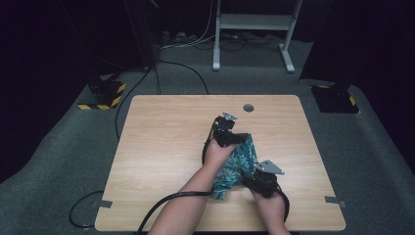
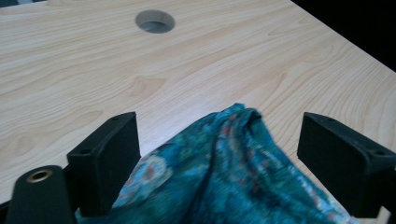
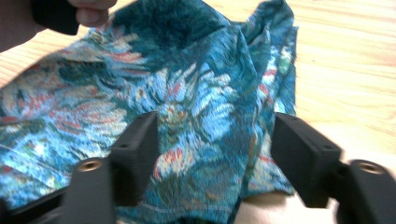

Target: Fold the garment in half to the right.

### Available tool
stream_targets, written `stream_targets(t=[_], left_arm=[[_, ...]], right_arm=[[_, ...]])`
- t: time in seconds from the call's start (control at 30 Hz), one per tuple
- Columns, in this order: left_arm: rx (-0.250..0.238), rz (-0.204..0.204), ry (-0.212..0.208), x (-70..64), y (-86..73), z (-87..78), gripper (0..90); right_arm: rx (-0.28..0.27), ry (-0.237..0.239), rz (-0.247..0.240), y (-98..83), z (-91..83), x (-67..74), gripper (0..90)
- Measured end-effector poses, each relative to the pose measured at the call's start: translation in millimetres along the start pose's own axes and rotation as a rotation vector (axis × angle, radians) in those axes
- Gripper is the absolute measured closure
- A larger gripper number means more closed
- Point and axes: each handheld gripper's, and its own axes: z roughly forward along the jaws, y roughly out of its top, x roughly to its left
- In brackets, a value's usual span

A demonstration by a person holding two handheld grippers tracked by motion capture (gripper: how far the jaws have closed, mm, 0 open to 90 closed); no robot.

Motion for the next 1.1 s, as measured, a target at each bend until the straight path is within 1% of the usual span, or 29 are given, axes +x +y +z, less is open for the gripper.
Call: stream_targets(t=[0.1,0.23,0.33,0.43,0.5,0.63,0.8,0.93,1.03,1.1], left_arm=[[-0.007,-0.017,0.009,10.3,-3.7,-6.7,10.3],[-0.017,-0.028,0.025,22.8,-9.5,-16.1,10.0],[-0.020,-0.040,0.036,31.7,-14.8,-23.1,9.9],[-0.025,-0.053,0.046,40.1,-20.0,-30.1,10.0],[-0.023,-0.052,0.056,44.1,-23.7,-34.7,10.0],[-0.024,-0.064,0.071,50.5,-35.8,-44.1,10.1],[-0.014,-0.075,0.078,49.6,-54.6,-49.8,9.8],[-0.009,-0.091,0.082,47.4,-69.0,-53.7,9.8],[-0.003,-0.103,0.097,44.6,-77.5,-57.8,9.7],[-0.001,-0.100,0.104,41.7,-82.5,-61.5,9.7]], right_arm=[[-0.012,0.017,-0.010,1.8,1.8,-1.4,22.2],[-0.015,0.042,-0.023,4.9,5.4,-3.4,15.3],[-0.019,0.051,-0.049,7.4,7.4,-4.0,13.1],[-0.025,0.063,-0.052,10.3,10.0,-5.7,11.6],[-0.021,0.073,-0.056,12.1,12.6,-8.0,10.8],[-0.014,0.074,-0.066,16.9,19.1,-11.9,10.6],[0.008,0.071,-0.088,22.6,29.2,-15.3,10.5],[0.021,0.074,-0.092,25.1,36.6,-16.5,10.5],[0.029,0.075,-0.102,26.7,40.2,-17.0,10.6],[0.032,0.079,-0.103,27.4,41.5,-17.8,10.6]])
